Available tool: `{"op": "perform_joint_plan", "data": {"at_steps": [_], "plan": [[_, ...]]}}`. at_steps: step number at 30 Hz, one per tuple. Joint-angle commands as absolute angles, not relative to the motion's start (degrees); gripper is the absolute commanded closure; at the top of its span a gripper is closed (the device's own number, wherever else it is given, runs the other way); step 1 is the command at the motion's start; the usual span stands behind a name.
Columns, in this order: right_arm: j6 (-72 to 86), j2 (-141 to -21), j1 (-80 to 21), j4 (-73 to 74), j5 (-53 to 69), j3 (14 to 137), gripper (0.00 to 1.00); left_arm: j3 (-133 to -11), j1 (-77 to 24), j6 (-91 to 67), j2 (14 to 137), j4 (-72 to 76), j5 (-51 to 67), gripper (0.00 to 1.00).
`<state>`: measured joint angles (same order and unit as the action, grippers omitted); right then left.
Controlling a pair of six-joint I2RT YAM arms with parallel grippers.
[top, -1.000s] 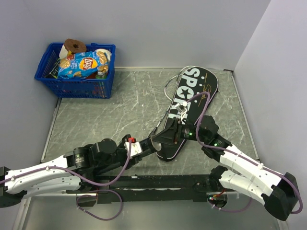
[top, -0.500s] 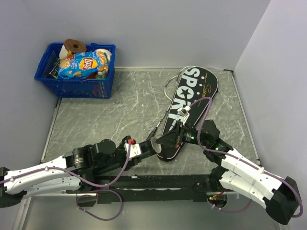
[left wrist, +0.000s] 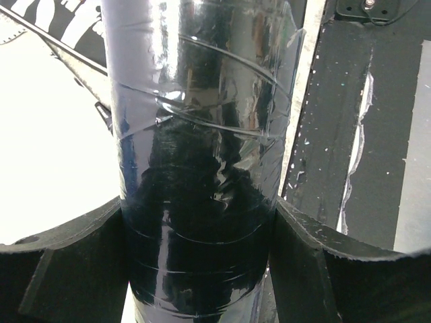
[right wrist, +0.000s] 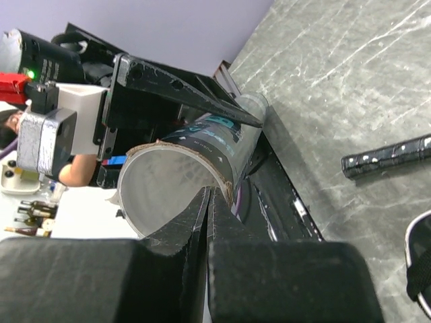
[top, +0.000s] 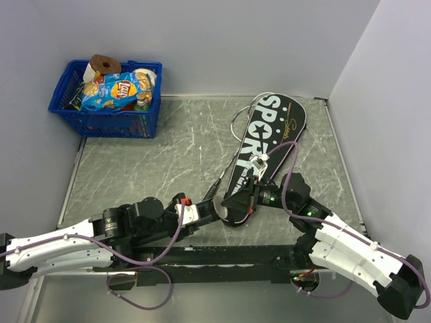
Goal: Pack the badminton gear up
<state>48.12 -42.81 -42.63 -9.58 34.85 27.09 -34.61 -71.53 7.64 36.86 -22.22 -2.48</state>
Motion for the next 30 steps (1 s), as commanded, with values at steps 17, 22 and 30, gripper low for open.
{"op": "perform_joint_plan", "data": {"at_steps": [17, 22, 30], "plan": [[44.30, -37.45, -53.53, 11.49, 17.56, 34.60, 1.00, -39.72, -72.42, 6.50, 39.64, -9.31, -14.93, 0.99], [40.61, -37.53, -50.90, 29.24, 1.42, 47.18, 1.00, -42.36, -71.98, 7.47, 44.29, -12.13, -23.88, 0.98], [37.27, -33.49, -49.66, 33.39, -8.78, 53.70, 1.00, -44.82, -61.01, 10.01, 54.57, -12.84, -30.06, 0.99]]}}
